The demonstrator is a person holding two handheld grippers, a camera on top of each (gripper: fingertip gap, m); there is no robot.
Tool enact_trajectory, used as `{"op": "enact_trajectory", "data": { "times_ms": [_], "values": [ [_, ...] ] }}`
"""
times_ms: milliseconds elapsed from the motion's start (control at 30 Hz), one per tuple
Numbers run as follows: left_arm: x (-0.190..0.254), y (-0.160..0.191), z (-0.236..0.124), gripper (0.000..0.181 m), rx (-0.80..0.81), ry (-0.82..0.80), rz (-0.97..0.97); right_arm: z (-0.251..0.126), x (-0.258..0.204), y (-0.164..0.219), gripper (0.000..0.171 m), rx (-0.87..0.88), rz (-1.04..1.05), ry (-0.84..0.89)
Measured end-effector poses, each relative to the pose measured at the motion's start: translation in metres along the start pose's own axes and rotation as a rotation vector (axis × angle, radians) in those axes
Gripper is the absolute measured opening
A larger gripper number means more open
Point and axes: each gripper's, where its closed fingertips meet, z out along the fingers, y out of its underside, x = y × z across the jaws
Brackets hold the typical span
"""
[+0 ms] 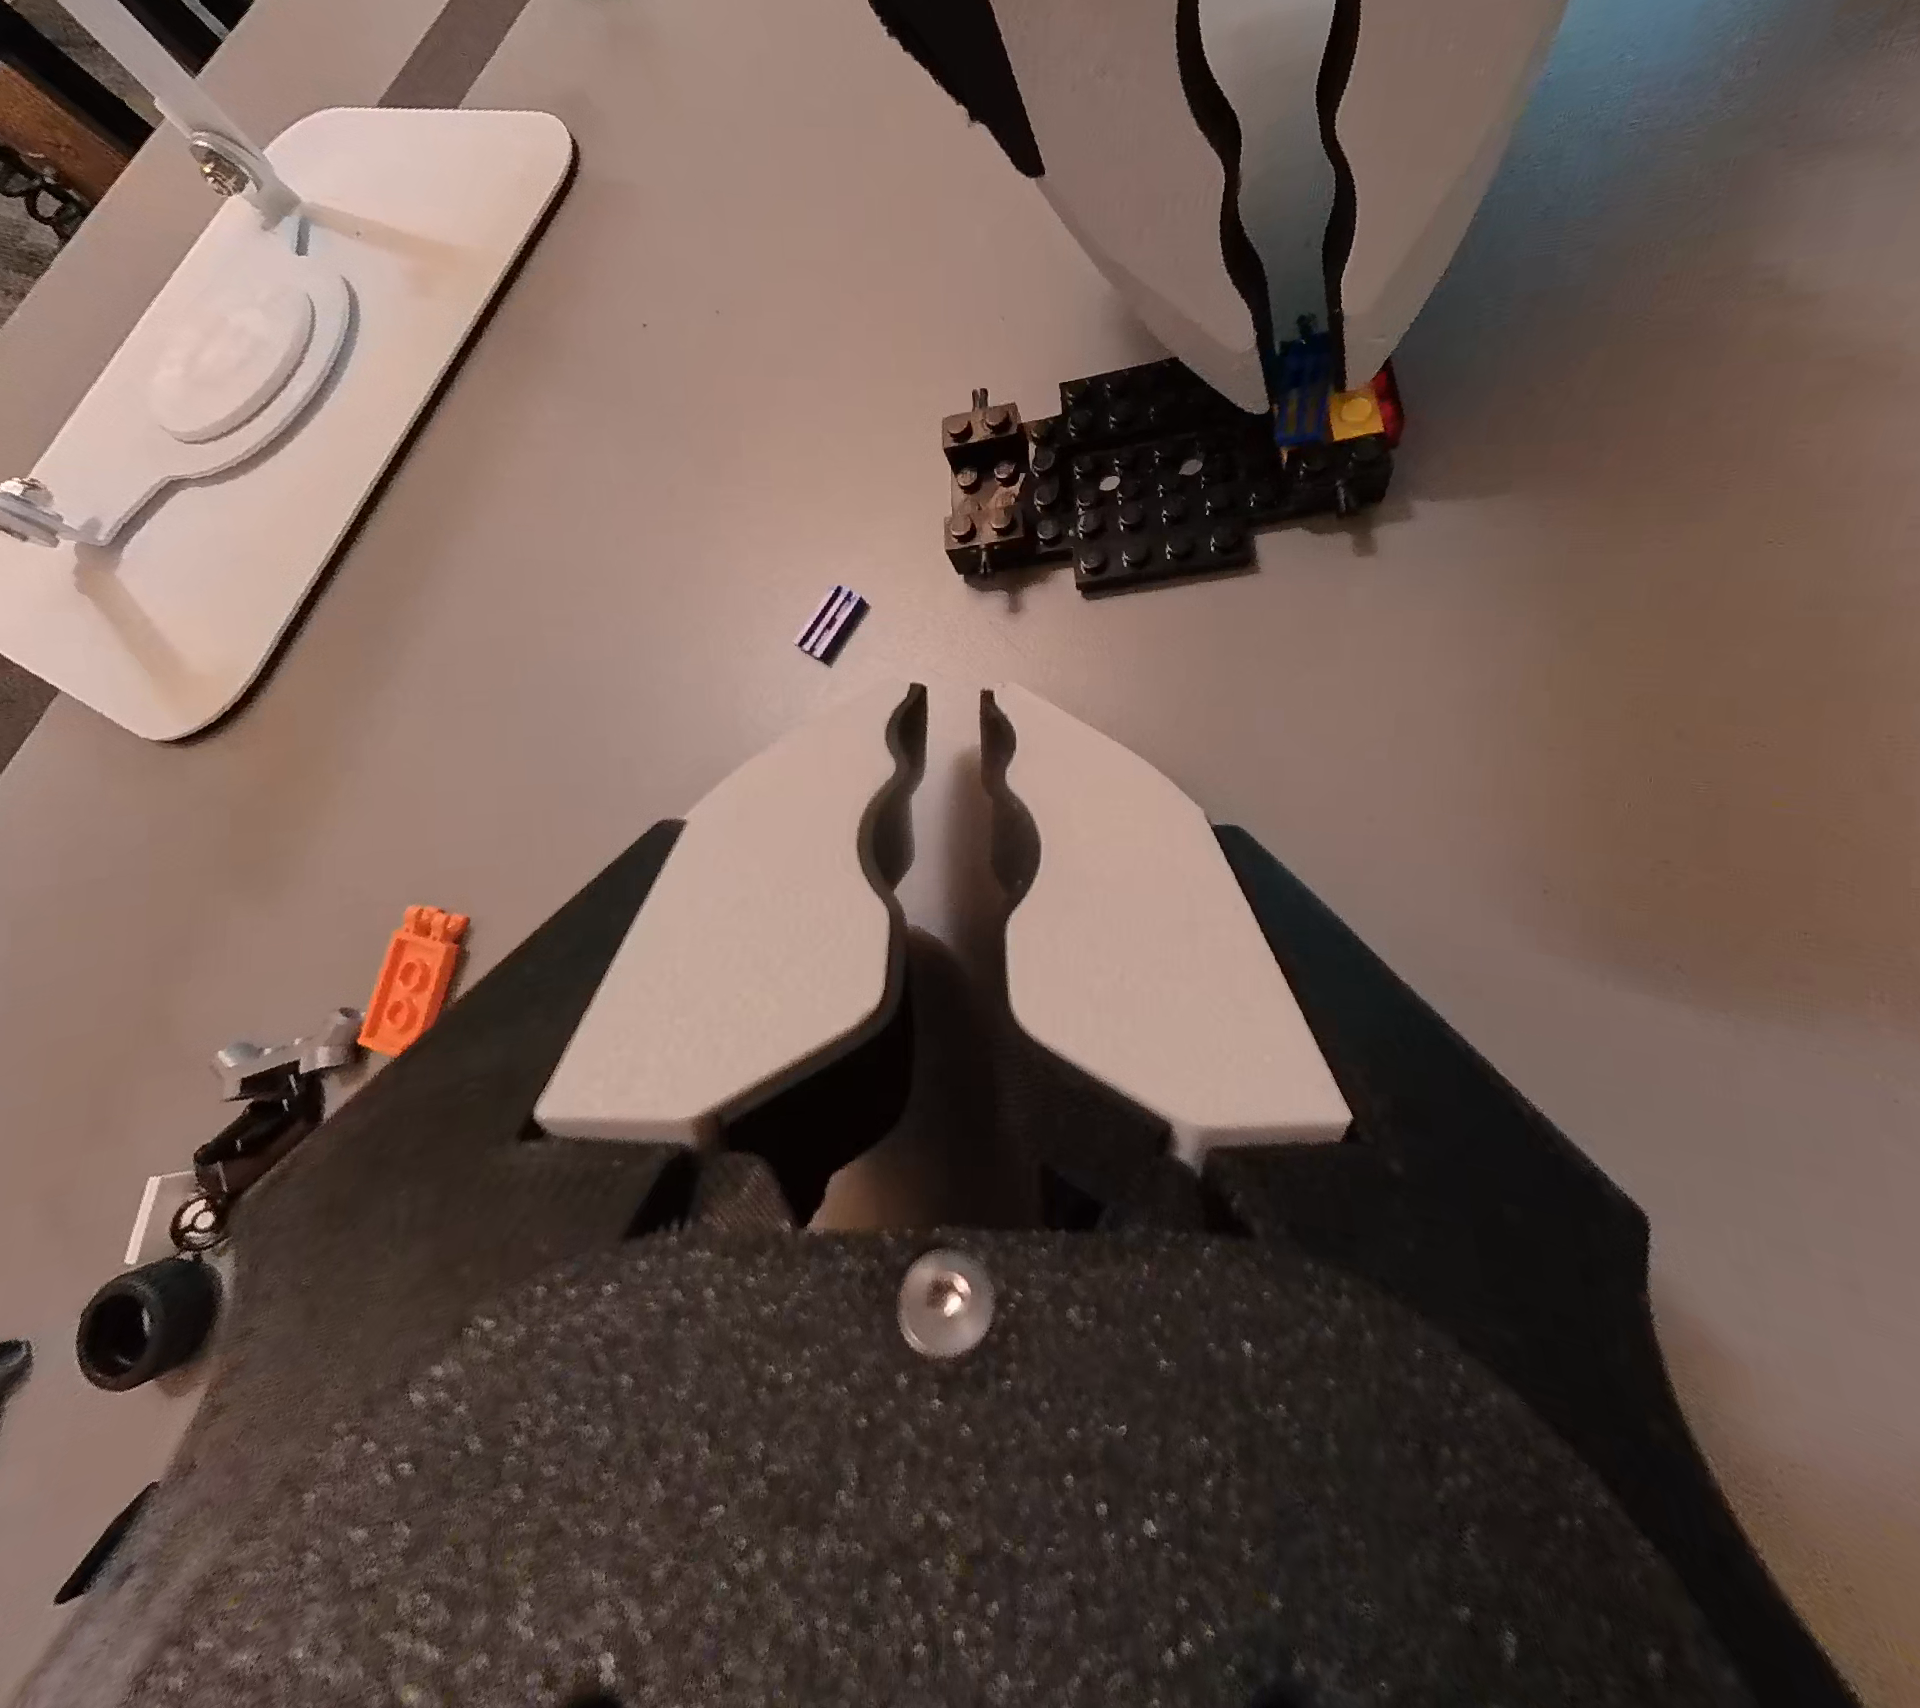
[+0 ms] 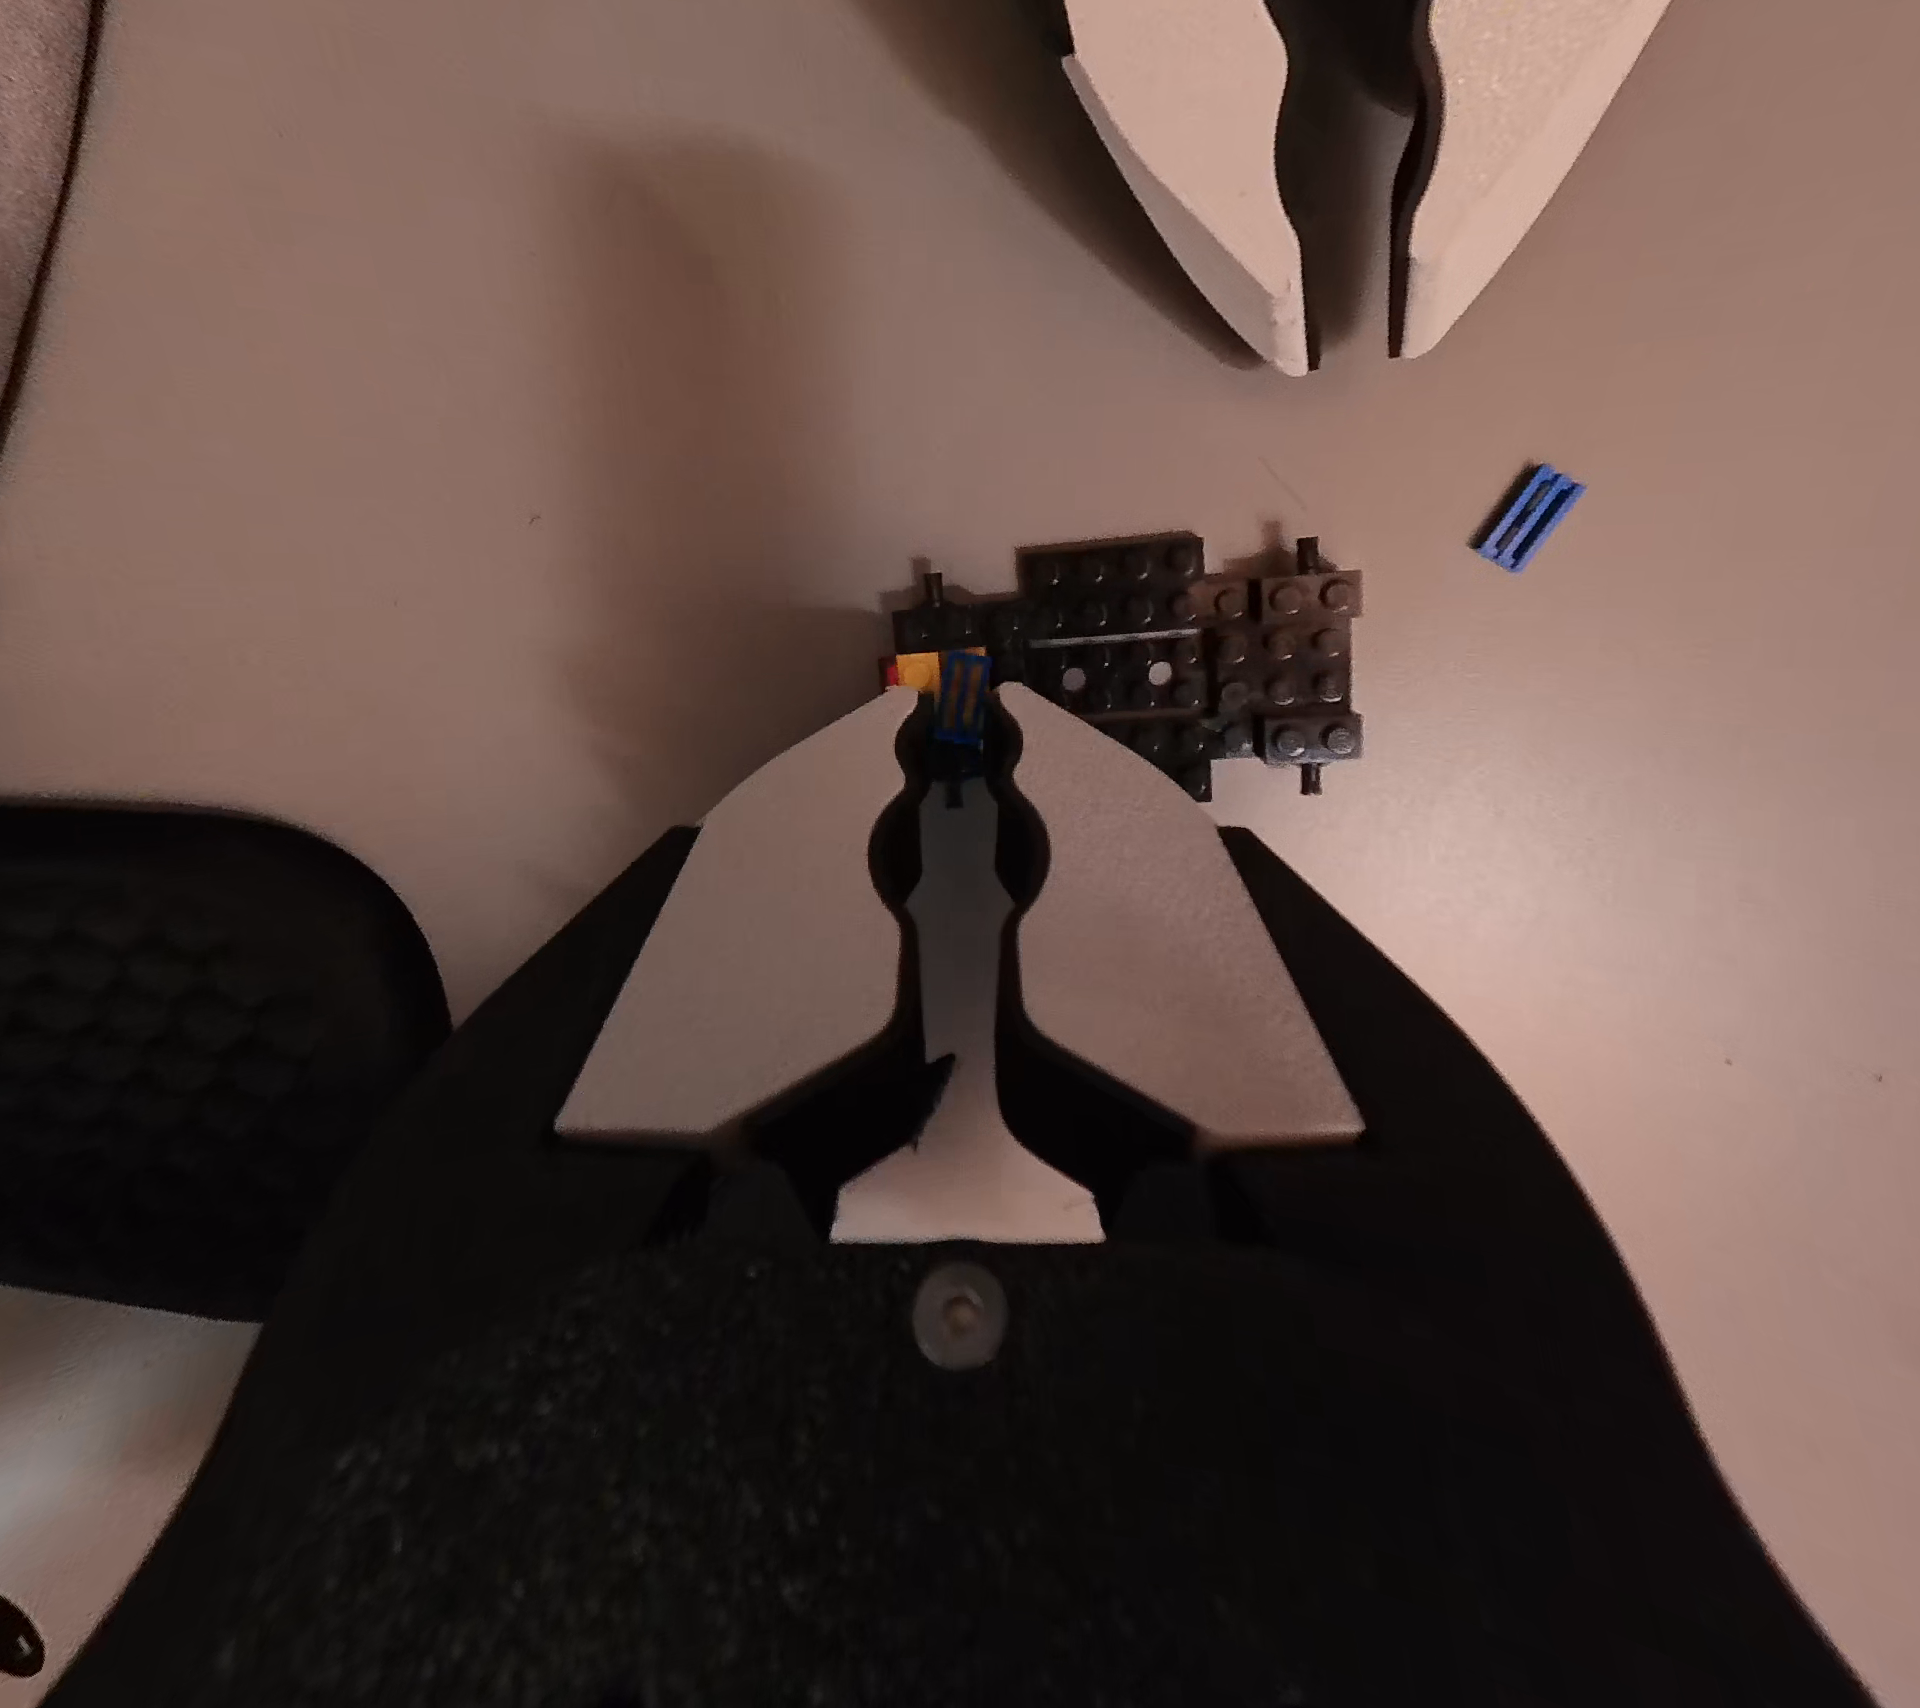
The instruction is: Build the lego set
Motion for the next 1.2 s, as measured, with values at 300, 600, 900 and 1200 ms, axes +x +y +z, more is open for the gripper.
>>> {"op": "enact_trajectory", "data": {
  "times_ms": [300,600,900,1200],
  "values": [
    [0.001,0.0,0.0,0.009,-0.001,0.005,0.006,-0.001,-0.005,-0.003,0.013,0.025,0.016,-0.036],
    [0.001,0.002,0.001,0.009,-0.003,0.005,0.009,0.002,-0.005,-0.003,0.015,0.0,-0.017,-0.03],
    [0.0,0.003,0.001,0.009,-0.004,0.003,0.013,0.001,-0.009,-0.001,0.016,-0.022,-0.068,-0.018],
    [0.021,-0.02,-0.002,0.009,0.102,0.108,-0.018,-0.008,-0.007,-0.002,0.016,0.049,-0.009,0.026]
  ]
}}
